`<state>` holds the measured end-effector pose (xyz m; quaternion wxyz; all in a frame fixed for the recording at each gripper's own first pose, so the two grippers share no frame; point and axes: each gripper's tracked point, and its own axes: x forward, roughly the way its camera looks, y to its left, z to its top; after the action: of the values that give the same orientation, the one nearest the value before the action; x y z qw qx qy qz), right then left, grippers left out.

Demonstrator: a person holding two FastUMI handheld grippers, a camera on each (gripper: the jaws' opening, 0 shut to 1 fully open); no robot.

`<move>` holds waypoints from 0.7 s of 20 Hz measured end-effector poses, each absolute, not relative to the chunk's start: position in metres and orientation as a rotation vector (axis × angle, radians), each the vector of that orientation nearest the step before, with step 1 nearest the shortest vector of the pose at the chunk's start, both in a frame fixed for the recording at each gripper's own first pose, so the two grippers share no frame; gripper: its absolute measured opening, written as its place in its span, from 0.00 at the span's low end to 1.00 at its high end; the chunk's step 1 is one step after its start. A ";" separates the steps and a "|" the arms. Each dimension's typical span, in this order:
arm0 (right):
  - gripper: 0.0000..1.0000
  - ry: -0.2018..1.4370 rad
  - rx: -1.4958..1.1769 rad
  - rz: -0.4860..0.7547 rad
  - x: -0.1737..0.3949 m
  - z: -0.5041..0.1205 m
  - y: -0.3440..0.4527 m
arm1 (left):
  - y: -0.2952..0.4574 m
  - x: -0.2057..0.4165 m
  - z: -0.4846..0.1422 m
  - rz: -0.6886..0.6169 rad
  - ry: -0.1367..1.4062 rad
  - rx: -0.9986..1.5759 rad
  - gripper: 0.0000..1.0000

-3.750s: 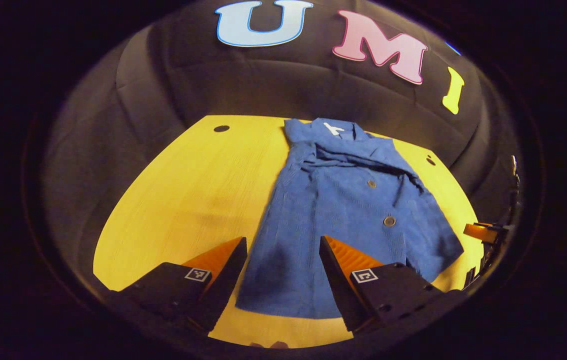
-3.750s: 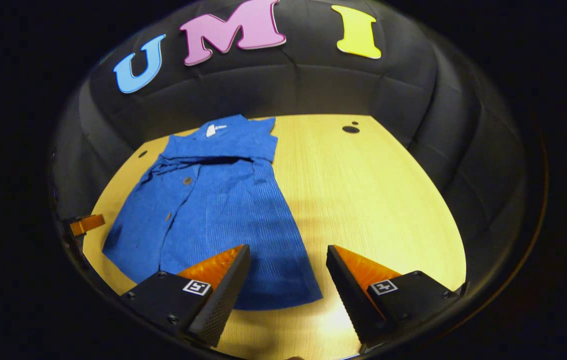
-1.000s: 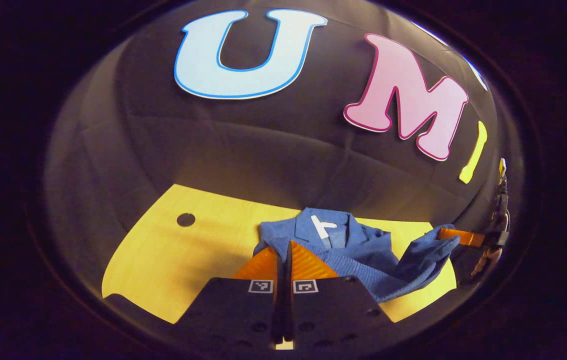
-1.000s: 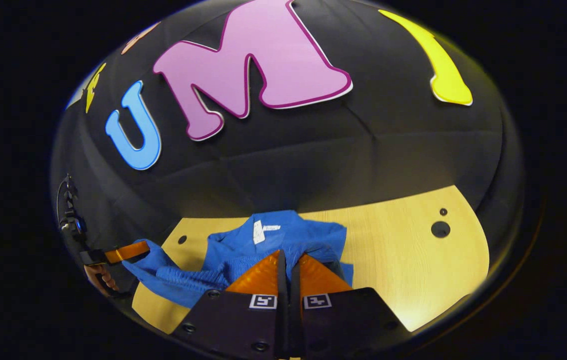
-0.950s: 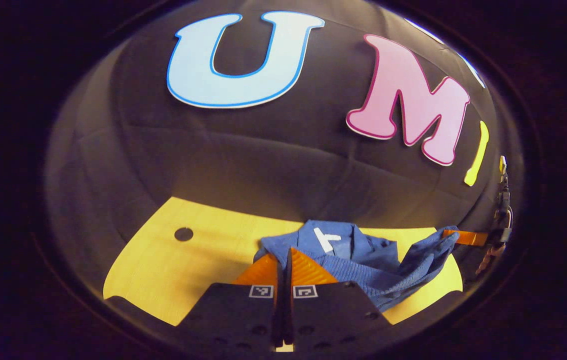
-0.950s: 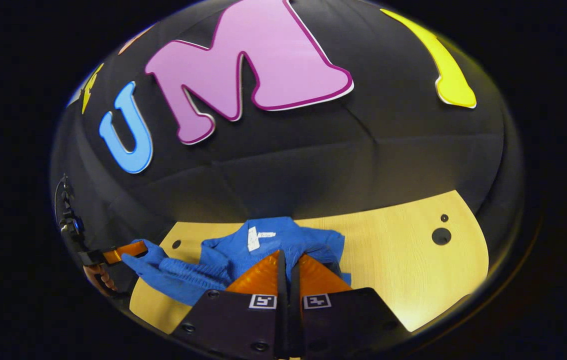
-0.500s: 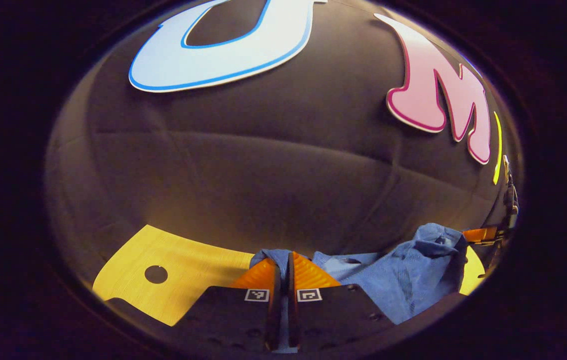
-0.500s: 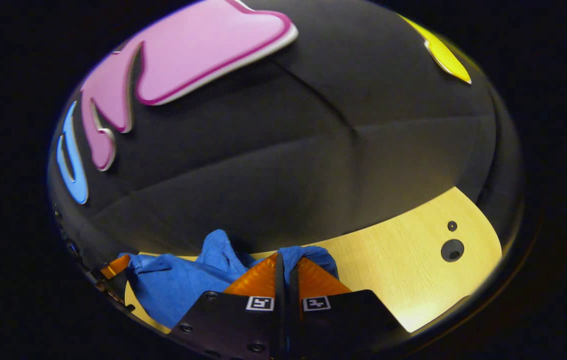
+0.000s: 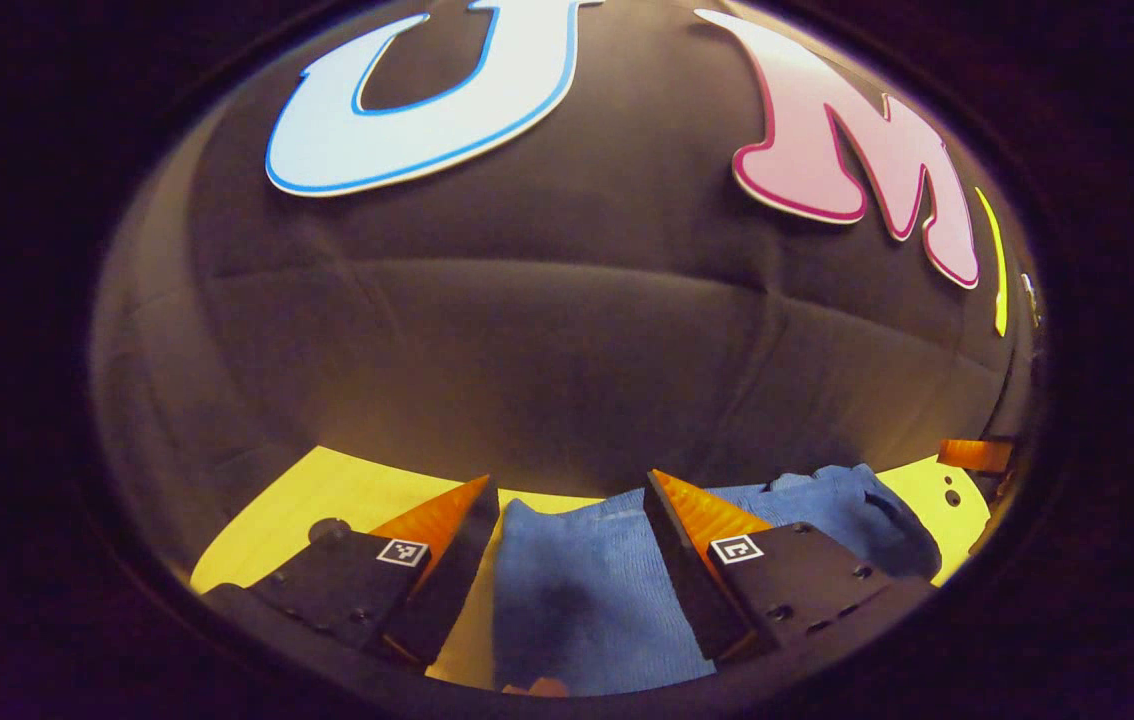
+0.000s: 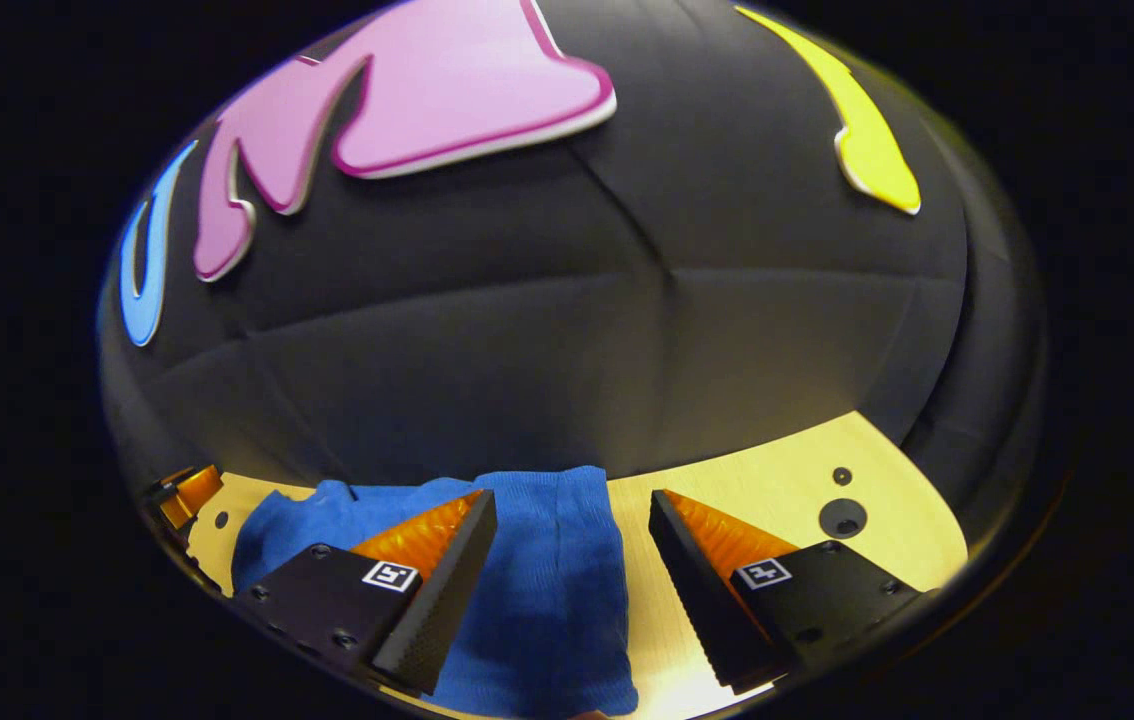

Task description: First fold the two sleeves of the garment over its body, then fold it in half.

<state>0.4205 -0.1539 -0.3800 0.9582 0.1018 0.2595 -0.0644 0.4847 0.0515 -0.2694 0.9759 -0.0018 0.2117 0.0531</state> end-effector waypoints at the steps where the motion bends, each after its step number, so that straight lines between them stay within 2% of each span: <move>1: 0.99 0.497 0.184 -0.128 0.405 -0.366 -0.153 | 0.048 0.468 -0.253 0.101 0.397 -0.007 0.85; 5: 0.98 0.372 0.100 -0.106 0.338 -0.300 -0.136 | 0.033 0.383 -0.186 0.073 0.293 -0.070 0.85; 7: 0.98 0.376 0.077 -0.079 0.298 -0.272 -0.122 | 0.025 0.336 -0.163 0.069 0.279 -0.084 0.84; 10: 0.98 0.344 0.077 -0.062 0.242 -0.220 -0.099 | 0.003 0.278 -0.111 0.006 0.187 -0.134 0.83; 12: 0.98 0.258 0.055 -0.065 0.213 -0.173 -0.094 | -0.017 0.231 -0.080 -0.078 0.157 -0.163 0.80; 14: 0.96 0.197 0.063 -0.073 0.183 -0.138 -0.094 | -0.017 0.194 -0.053 -0.094 0.143 -0.127 0.80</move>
<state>0.1833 -0.0941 -0.1380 0.9940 0.0312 0.0983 -0.0362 0.1941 -0.0169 -0.0532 0.9943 -0.0635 0.0715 -0.0467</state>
